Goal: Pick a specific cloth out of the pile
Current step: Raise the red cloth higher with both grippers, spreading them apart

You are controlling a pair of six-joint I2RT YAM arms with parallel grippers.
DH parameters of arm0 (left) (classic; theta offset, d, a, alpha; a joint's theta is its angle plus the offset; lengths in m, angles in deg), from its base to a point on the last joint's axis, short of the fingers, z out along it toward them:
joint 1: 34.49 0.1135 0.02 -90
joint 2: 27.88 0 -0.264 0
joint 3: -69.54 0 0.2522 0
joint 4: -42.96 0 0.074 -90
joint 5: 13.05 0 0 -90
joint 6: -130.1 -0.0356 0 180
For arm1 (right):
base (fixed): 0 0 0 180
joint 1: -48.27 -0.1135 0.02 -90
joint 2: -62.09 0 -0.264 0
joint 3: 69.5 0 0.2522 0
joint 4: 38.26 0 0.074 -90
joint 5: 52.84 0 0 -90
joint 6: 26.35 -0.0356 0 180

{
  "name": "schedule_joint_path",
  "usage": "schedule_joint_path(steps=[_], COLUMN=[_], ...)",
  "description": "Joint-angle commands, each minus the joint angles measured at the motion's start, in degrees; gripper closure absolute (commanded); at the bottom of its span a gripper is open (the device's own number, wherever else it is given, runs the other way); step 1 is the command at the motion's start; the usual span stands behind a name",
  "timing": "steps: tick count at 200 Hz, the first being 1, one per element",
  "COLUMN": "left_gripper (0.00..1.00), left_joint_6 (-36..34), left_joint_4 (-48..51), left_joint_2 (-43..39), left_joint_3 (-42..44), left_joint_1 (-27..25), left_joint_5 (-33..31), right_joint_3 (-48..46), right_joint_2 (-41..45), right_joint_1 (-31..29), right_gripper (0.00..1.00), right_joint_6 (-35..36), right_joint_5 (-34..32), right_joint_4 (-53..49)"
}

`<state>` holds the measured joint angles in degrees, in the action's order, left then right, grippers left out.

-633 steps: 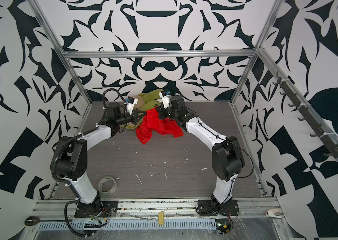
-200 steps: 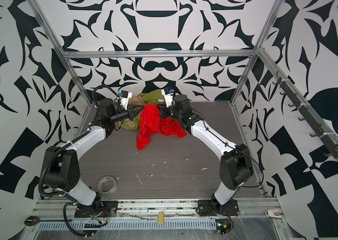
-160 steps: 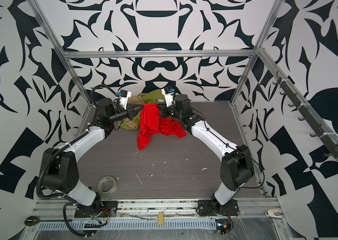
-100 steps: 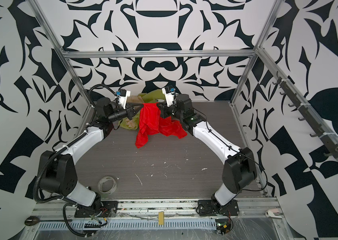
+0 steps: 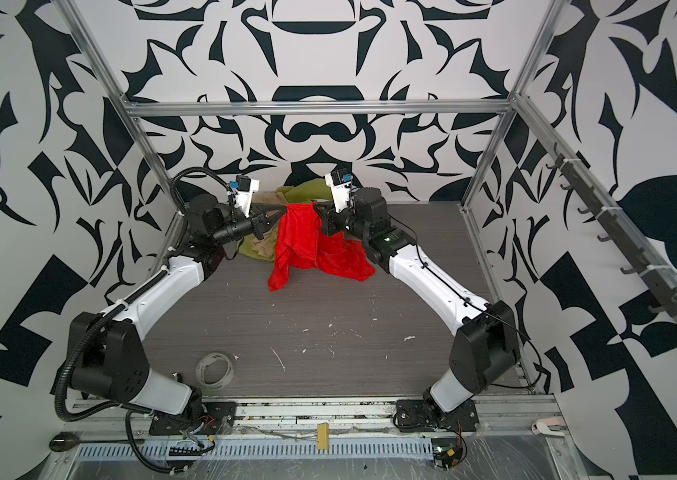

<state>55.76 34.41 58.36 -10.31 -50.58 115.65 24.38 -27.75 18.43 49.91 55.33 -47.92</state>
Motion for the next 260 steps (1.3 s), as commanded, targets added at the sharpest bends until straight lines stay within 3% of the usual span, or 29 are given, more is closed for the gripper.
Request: schedule_joint_path(steps=[1, 154, 260], left_gripper=[1.0, 1.0, 1.0], left_joint_6=[-0.36, -1.99, -0.48], left_joint_4=[0.32, 2.7, 4.55], left_joint_2=[-2.37, -9.2, -15.55], left_joint_3=[-0.78, -3.88, -8.29], left_joint_1=[-0.34, -4.94, -6.97], left_joint_5=[-0.71, -3.19, -2.82], right_joint_3=[0.06, 1.95, 6.49], right_joint_2=[4.21, 11.11, 14.96], right_joint_1=[-0.36, -3.63, -9.64], right_gripper=[1.0, 1.0, 1.0], right_joint_6=[0.47, 4.04, 9.28], right_joint_5=[-1.03, -3.66, -6.66], right_joint_4=[3.98, 1.57, -1.81])
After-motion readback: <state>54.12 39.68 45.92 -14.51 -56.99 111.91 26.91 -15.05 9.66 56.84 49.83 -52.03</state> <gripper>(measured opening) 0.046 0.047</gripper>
